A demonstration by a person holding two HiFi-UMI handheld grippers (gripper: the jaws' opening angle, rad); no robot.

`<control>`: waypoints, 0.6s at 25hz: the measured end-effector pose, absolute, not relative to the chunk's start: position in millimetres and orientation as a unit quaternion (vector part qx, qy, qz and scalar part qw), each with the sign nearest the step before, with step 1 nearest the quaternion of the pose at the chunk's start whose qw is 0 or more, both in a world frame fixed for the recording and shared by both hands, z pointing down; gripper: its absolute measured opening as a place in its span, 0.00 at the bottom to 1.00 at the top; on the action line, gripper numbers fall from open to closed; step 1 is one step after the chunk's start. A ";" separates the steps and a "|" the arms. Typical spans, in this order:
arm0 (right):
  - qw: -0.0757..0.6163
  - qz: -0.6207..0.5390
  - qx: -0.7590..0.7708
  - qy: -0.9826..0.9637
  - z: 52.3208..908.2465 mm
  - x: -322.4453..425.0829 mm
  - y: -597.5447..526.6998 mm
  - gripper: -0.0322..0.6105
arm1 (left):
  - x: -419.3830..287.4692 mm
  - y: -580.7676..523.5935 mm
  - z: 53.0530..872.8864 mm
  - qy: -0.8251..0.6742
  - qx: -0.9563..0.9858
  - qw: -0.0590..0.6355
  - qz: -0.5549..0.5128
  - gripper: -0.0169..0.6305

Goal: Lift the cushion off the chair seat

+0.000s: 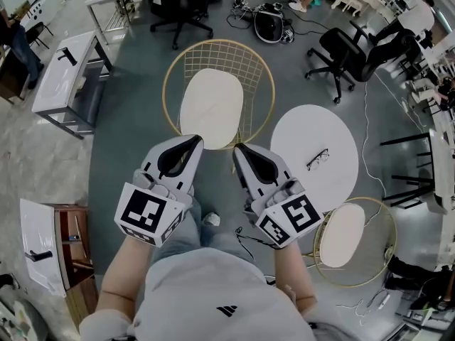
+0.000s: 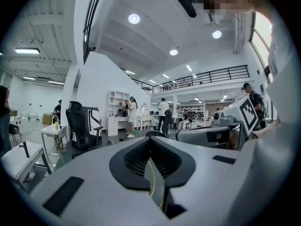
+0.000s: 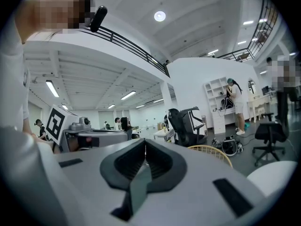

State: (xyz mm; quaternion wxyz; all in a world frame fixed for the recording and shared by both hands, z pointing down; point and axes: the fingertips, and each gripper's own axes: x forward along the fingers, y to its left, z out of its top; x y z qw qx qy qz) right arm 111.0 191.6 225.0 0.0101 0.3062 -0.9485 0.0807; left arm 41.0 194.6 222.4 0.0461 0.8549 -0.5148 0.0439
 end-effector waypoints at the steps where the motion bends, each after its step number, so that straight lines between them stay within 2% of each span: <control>1: 0.011 0.081 0.307 -0.948 223.4 113.3 188.3 0.07 | 42.7 191.0 221.1 -0.515 0.855 0.048 0.044 0.05; 15: 0.018 0.091 0.326 -0.941 228.0 110.2 151.0 0.07 | 38.8 148.8 225.6 -0.498 0.864 0.057 0.048 0.05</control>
